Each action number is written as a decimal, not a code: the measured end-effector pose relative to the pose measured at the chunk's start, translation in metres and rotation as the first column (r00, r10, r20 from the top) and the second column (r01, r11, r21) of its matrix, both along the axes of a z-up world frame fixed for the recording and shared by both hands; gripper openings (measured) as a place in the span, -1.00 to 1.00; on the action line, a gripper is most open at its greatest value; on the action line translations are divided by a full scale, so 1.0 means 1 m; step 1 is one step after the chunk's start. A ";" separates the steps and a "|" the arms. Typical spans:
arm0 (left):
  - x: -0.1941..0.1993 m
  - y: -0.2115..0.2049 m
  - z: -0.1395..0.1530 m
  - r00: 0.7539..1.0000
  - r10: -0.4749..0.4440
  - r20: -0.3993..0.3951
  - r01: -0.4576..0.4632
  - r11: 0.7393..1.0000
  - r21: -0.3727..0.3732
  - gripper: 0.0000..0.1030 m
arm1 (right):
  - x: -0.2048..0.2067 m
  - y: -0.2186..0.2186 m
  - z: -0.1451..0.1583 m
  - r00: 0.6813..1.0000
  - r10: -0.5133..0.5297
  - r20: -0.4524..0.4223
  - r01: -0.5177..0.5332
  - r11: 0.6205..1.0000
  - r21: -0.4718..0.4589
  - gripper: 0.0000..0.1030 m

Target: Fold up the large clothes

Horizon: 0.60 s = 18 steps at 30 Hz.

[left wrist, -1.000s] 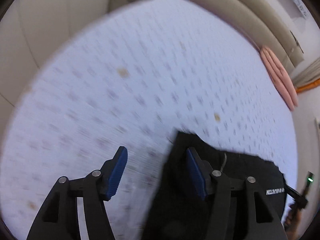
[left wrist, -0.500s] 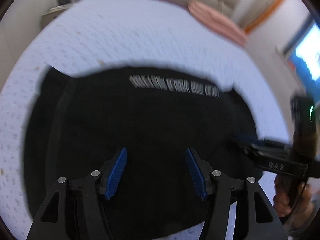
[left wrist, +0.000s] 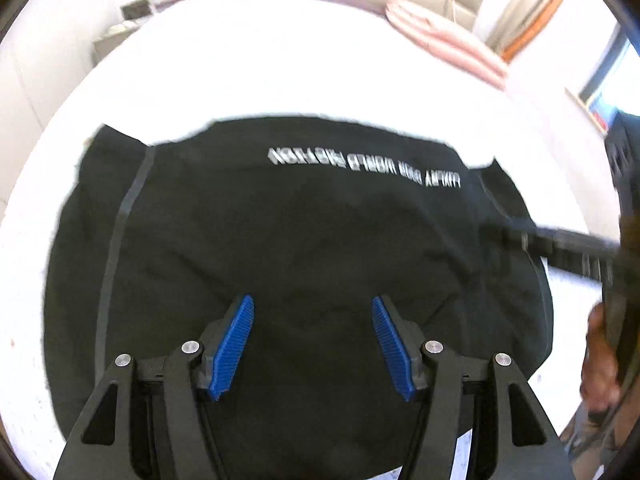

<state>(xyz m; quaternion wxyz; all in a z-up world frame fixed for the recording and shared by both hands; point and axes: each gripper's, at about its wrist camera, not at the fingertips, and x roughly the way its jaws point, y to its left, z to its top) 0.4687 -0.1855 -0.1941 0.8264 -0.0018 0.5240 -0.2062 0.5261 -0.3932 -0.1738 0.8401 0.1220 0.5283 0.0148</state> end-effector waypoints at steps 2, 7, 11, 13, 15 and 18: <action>-0.002 0.009 -0.003 0.999 0.037 -0.004 -0.036 0.999 0.019 0.24 | 0.025 -0.004 -0.011 1.000 -0.025 -0.005 0.025 1.000 -0.008 -0.15; 0.011 0.015 -0.040 0.998 0.039 -0.045 -0.036 0.998 0.057 0.24 | 0.059 -0.012 -0.086 0.982 -0.081 -0.171 0.087 0.996 0.030 -0.15; 0.013 0.010 -0.041 0.999 0.035 -0.031 -0.033 0.997 0.075 0.28 | 0.053 -0.016 -0.081 0.988 -0.072 -0.135 0.079 0.996 0.043 -0.16; 0.010 0.010 -0.033 0.999 0.024 -0.037 -0.021 0.997 0.068 0.28 | 0.041 -0.022 -0.068 0.991 -0.070 -0.117 0.080 0.993 0.085 -0.12; 0.014 0.008 -0.024 0.999 0.024 -0.032 -0.022 0.998 0.064 0.28 | 0.031 -0.030 -0.055 0.994 -0.075 -0.085 0.086 0.988 0.127 -0.01; 0.019 0.031 -0.004 0.998 0.057 0.012 -0.058 0.995 0.080 0.28 | -0.003 -0.051 -0.032 0.992 -0.122 -0.031 0.125 0.986 0.114 0.46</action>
